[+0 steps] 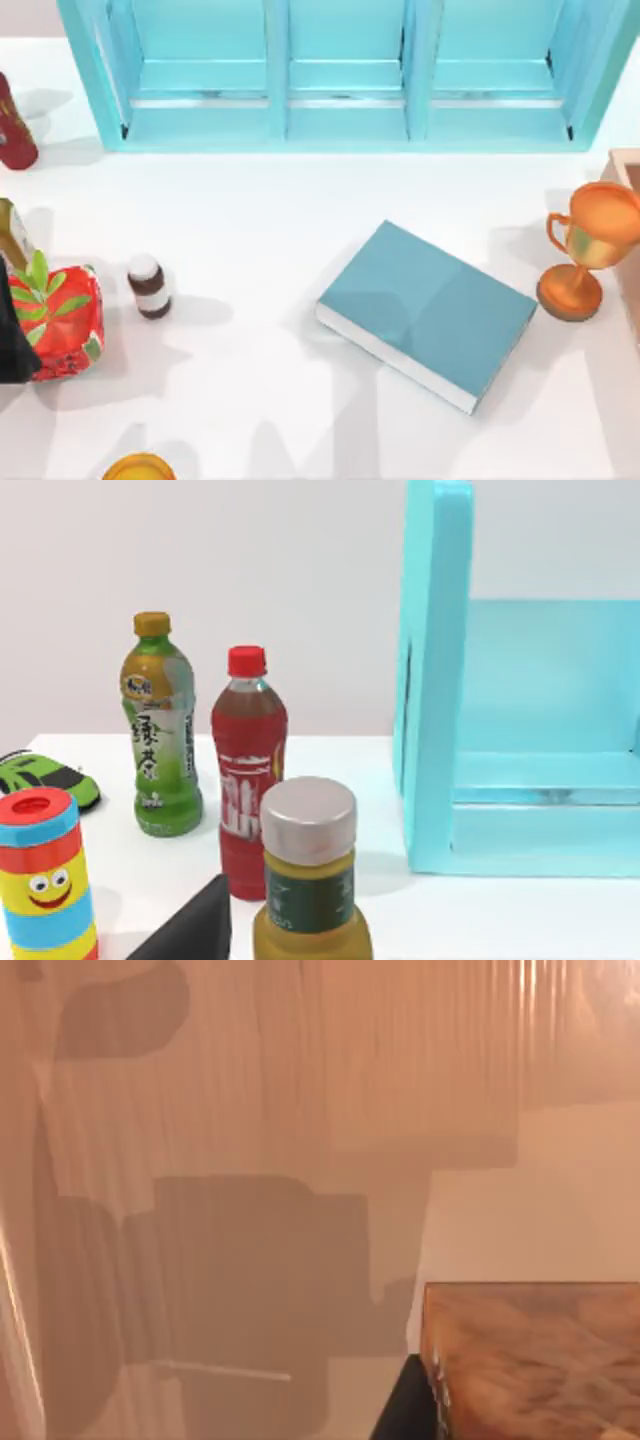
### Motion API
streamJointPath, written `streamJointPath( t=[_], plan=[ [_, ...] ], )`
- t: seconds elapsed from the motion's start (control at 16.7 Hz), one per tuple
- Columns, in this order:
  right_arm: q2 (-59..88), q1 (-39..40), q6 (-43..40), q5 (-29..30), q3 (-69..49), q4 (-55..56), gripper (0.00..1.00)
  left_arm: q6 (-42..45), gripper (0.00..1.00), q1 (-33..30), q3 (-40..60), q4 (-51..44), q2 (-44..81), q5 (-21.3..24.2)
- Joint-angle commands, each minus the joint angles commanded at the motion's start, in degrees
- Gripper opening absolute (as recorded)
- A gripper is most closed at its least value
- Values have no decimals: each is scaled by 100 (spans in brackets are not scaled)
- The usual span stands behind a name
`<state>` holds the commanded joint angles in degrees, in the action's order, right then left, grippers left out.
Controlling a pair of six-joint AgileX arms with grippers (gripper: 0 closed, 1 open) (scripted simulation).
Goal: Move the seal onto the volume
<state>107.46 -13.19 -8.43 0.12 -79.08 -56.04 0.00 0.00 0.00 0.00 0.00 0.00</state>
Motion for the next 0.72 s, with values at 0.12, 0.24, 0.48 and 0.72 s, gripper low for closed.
streamJointPath(
  t=[0.12, 0.24, 0.48, 0.72],
  plan=[
    [-223, 289, 423, 1, -451, -425, 0, 0, 100, 0, 0, 0, 0, 0],
    [-396, 645, 826, 4, -873, -893, 0, 0, 100, 0, 0, 0, 0, 0],
    [-451, 1473, 1428, -17, -1437, -1834, 0, 0, 100, 0, 0, 0, 0, 0],
    [-348, 2049, 1720, -4, -1684, -2464, 0, 0, 100, 0, 0, 0, 0, 0]
  ],
)
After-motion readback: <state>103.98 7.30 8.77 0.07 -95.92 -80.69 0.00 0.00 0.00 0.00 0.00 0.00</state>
